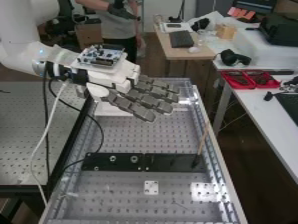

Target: Grab the paper clip and place it in the clear container

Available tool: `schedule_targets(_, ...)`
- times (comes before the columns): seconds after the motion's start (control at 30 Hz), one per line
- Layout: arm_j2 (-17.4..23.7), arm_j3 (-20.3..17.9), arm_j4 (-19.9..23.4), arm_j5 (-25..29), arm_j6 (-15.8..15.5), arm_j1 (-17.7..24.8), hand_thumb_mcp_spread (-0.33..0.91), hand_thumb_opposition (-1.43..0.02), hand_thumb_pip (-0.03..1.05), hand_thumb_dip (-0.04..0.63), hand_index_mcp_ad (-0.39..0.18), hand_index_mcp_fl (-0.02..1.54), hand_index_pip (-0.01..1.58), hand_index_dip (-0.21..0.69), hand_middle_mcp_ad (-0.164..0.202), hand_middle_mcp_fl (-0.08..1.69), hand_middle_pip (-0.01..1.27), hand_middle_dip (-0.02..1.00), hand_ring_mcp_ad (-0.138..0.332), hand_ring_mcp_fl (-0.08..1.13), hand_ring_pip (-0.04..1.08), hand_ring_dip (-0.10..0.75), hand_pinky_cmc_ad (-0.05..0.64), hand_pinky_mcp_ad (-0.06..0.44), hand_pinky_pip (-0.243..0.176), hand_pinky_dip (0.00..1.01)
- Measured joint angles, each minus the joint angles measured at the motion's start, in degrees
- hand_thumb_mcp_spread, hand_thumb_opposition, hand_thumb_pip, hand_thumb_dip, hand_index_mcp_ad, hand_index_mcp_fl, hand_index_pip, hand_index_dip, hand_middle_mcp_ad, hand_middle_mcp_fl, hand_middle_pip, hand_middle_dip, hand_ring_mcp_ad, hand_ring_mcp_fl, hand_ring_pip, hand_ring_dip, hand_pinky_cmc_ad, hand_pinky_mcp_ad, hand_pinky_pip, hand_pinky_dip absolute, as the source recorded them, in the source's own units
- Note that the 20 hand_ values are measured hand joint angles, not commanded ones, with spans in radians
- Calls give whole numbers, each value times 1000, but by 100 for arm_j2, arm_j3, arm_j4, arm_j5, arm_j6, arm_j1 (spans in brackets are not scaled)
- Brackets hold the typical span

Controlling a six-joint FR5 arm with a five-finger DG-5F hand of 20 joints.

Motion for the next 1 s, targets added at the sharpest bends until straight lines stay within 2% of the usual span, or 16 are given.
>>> schedule_targets(0.07,-68,-23,35,54,8,1,278,-730,487,96,-40,112,113,-30,2,28,152,77,147,-37,45,12,183,150,-75,243)
schedule_targets(0.2,-265,-13,80,72,-72,-57,290,-726,517,126,-45,237,148,-30,2,28,152,77,147,-38,45,12,183,150,-75,243)
schedule_targets(0.27,-368,25,87,4,-93,-150,297,-737,560,141,-58,272,185,-30,2,28,155,77,147,-38,47,12,183,147,-75,243)
schedule_targets(0.37,-568,118,121,-189,-125,-393,309,-756,562,169,-72,339,260,-30,5,31,155,96,147,-37,47,12,185,152,-75,243)
schedule_targets(0.47,-802,247,183,-469,-184,-701,314,-766,571,173,-73,358,351,-30,5,30,155,96,147,-37,47,12,182,150,-75,246)
schedule_targets(0.53,-993,365,232,-711,-240,-936,314,-766,618,182,-73,391,438,-30,5,31,154,96,147,-37,47,12,182,150,-75,246)
schedule_targets(0.83,-1797,953,442,-1800,-459,-1716,330,-771,630,206,-73,393,815,-30,2,31,157,101,145,-40,44,12,180,152,-75,250)
schedule_targets(0.9,-1932,1073,488,-2024,-499,-1836,347,-784,632,206,-73,358,930,-30,2,44,159,110,145,-37,47,12,178,152,-75,250)
schedule_targets(1.0,-2130,1245,570,-2362,-574,-2005,354,-785,641,218,-82,325,1023,-30,2,44,154,112,145,-37,51,17,180,154,-75,250)
